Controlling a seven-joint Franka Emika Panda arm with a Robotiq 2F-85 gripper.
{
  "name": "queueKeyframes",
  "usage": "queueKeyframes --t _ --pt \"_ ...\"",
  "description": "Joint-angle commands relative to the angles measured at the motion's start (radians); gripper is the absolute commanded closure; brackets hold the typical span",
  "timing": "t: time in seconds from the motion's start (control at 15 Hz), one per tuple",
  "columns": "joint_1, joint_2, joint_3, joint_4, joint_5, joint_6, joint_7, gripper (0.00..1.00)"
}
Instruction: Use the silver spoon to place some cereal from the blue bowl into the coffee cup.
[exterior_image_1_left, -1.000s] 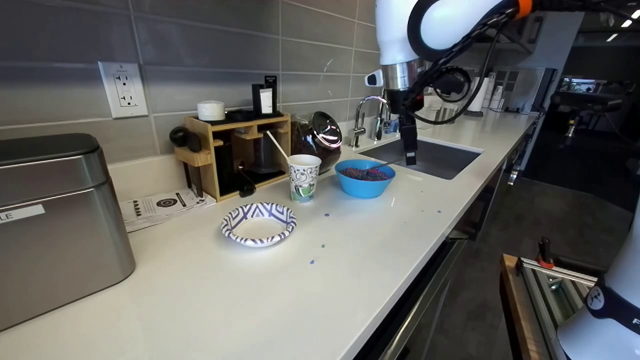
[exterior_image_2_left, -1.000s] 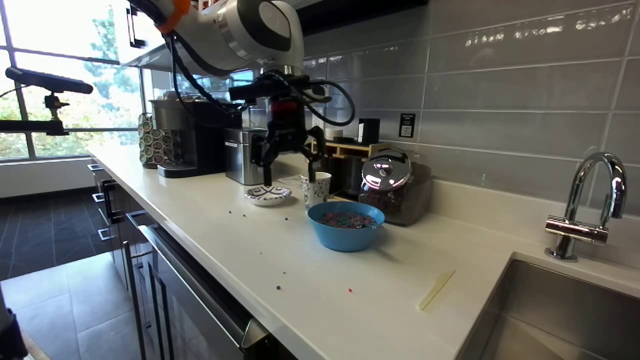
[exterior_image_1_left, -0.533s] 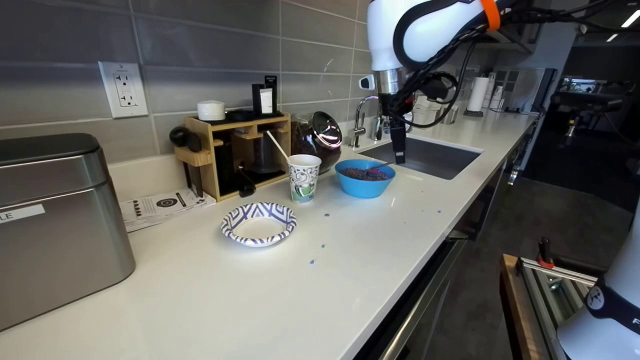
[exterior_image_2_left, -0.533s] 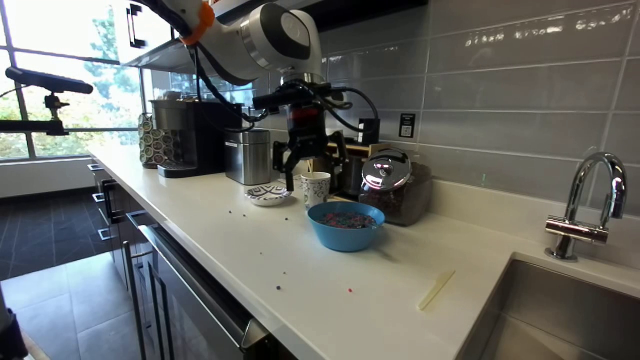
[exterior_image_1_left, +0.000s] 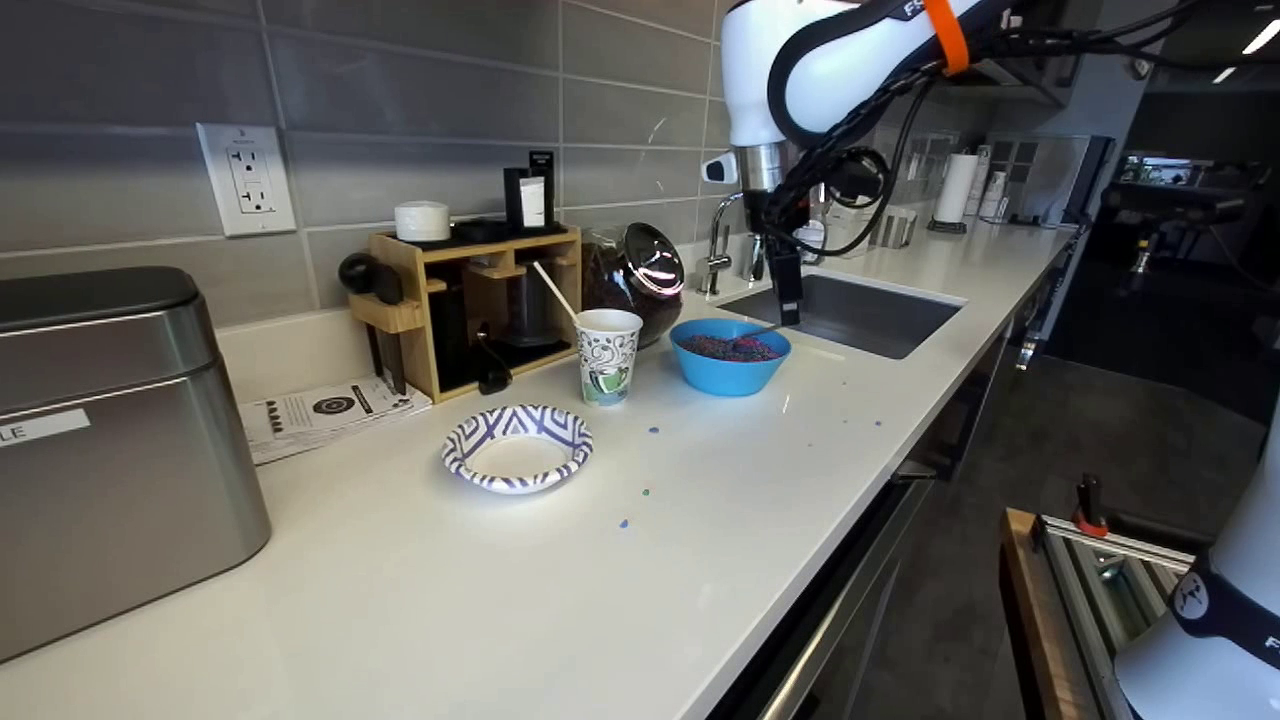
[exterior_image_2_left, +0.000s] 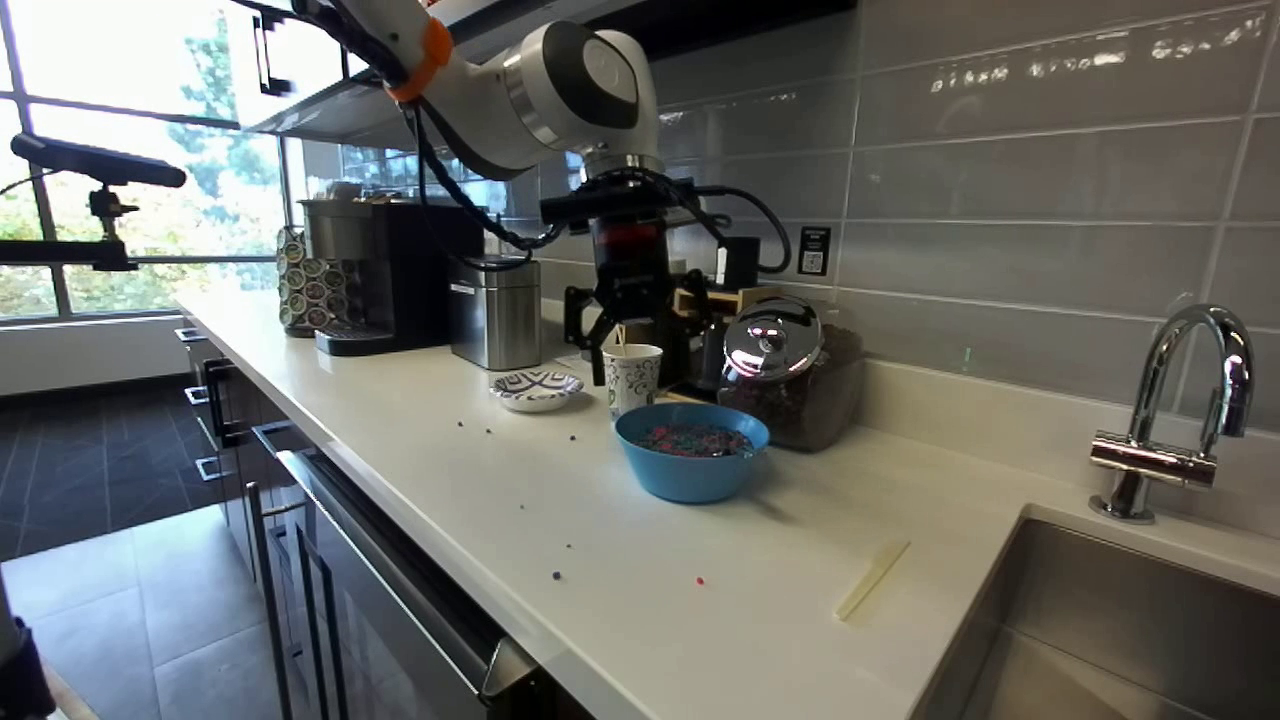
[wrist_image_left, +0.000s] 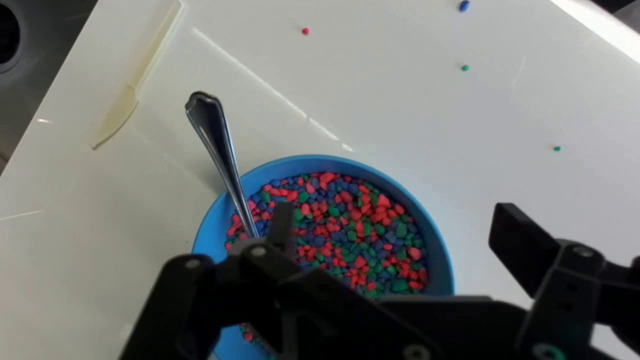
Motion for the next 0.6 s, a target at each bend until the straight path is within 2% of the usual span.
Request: queueKeyframes --t 0.0,0.4,0.47,0.53 --pt "-0.014 0.099 -0.011 0.074 -0.004 0.045 -0.083 0.00" --pt "-0.042 0.209 -0.009 0.154 0.004 0.063 -0.137 0.00" --pt "-0.048 0.224 -0.009 0.166 0.012 0.066 -0.142 0.18" --pt "-0.053 0.237 -0.008 0.177 0.014 0.071 -0.149 0.10"
